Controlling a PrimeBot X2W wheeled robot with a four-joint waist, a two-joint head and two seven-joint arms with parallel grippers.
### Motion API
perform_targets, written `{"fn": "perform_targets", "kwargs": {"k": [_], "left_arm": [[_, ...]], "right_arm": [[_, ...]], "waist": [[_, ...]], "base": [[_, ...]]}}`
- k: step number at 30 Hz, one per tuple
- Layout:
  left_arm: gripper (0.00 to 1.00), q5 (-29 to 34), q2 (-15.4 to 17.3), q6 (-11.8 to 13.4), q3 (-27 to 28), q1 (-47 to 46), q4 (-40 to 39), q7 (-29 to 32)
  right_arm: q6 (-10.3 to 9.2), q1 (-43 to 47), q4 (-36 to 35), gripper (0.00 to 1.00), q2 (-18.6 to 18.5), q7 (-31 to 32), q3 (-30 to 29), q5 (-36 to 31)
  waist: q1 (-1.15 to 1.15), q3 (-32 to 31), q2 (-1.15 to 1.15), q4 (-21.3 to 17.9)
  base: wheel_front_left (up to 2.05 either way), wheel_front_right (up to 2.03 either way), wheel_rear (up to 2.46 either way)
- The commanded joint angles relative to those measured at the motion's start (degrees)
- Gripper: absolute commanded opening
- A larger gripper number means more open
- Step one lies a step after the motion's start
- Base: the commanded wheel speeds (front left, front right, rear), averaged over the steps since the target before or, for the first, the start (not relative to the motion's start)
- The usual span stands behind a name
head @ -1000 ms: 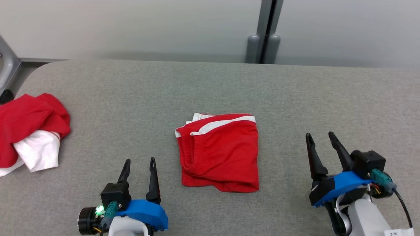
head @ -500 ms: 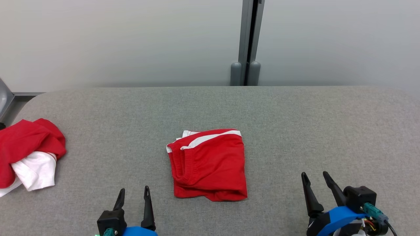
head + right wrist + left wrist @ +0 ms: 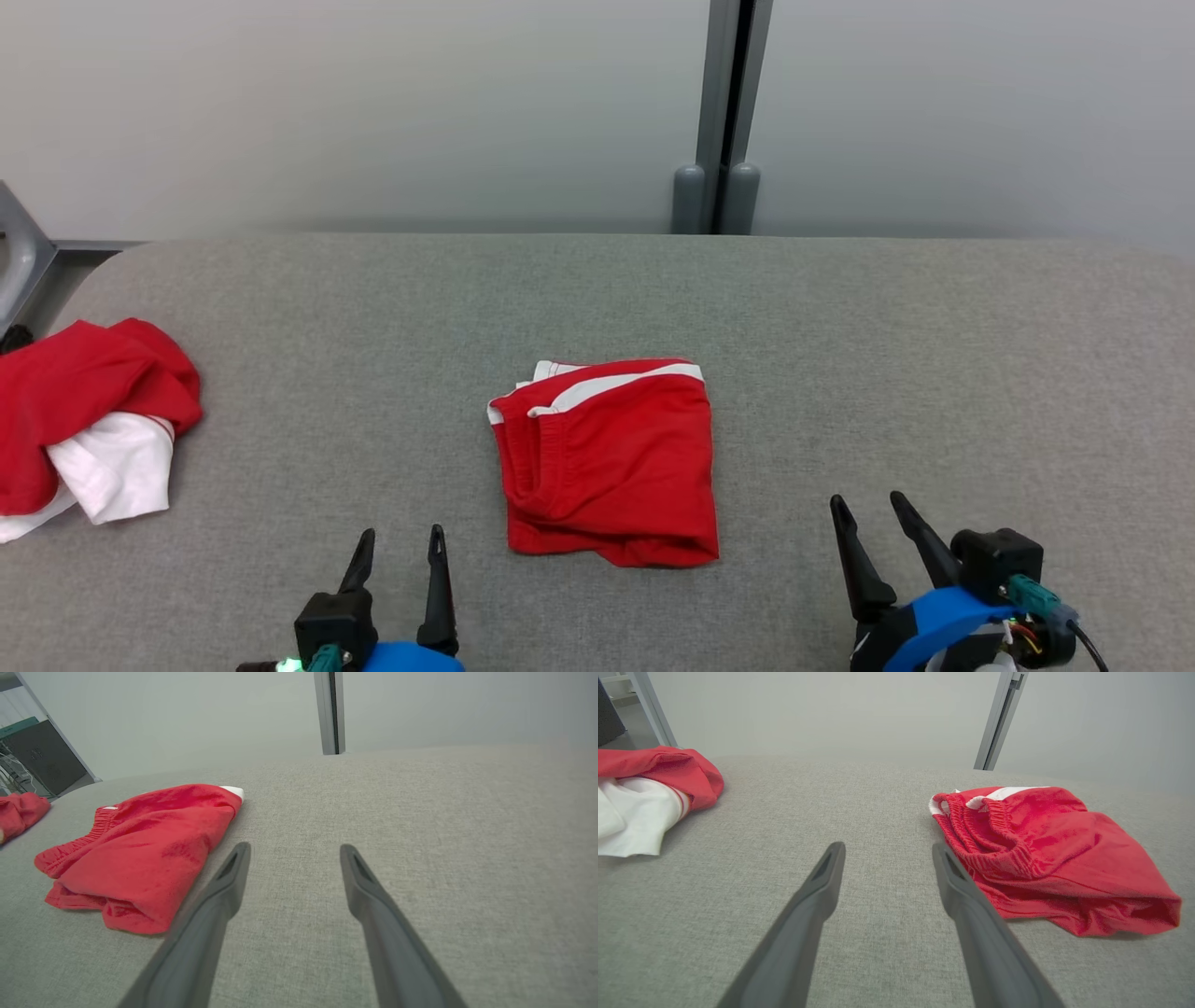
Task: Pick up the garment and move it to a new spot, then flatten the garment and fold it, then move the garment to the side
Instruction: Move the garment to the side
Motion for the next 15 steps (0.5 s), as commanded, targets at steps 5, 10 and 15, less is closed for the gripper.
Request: {"fn": "perform_targets", "kwargs": {"k": [5, 10, 15], "left_arm": [[1.0, -0.42, -0.03, -0.01, -2.17, -2.63, -0.03, -0.16], [1.0, -0.89, -0.03, 0.52, -3.91, -4.16, 0.08, -0.16], [1.0, -1.38, -0.05, 1.26, -4.07, -5.02, -0.47, -0.16]], "right_arm": [[0.01, -5.23, 2.38, 1.0, -0.07, -0.2, 2.52, 2.02], [0.01, -11.68, 7.44, 1.0, -0.1, -0.18, 2.24, 4.47], [0.01, -16.24, 12.84, 1.0, -0.12, -0.19, 2.13, 5.92]], "waist": [[0.01, 3.64, 0.01, 4.26], [0.01, 6.8, 0.01, 9.07], [0.01, 9.37, 0.01, 12.64]], "base": [[0.0, 0.0, 0.0], [0.0, 0.0, 0.0], [0.0, 0.0, 0.0]]}}
